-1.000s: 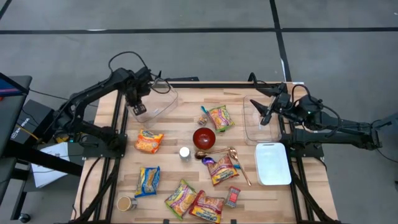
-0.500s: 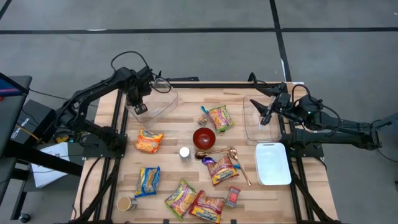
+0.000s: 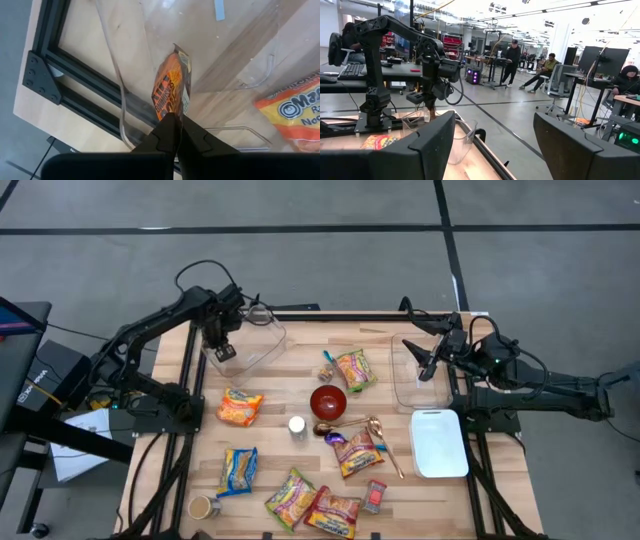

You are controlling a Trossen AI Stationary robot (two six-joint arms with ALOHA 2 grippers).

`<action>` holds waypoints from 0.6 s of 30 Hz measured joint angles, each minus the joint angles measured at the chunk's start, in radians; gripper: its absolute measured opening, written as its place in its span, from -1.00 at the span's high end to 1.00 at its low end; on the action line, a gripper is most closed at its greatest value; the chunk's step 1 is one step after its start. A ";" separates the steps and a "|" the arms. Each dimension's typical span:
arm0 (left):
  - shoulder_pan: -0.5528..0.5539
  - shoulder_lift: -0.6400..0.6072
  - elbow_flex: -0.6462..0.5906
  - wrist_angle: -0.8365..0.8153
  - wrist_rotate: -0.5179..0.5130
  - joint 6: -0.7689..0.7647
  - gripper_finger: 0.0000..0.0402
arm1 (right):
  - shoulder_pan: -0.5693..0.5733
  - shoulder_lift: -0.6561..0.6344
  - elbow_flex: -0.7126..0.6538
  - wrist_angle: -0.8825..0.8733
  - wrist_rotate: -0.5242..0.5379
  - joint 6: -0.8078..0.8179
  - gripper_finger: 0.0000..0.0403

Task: Pick & Place Food Item
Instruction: Put the orange seasoning pack into the left transparent bin

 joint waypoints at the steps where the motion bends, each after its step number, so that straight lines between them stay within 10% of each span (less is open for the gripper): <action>1: 0.003 0.000 0.000 0.008 0.000 0.001 1.00 | 0.000 0.000 0.000 0.000 0.000 0.000 -0.31; 18: 0.025 0.000 -0.055 0.066 0.025 0.026 1.00 | 0.000 0.000 0.000 0.000 0.000 0.000 -0.31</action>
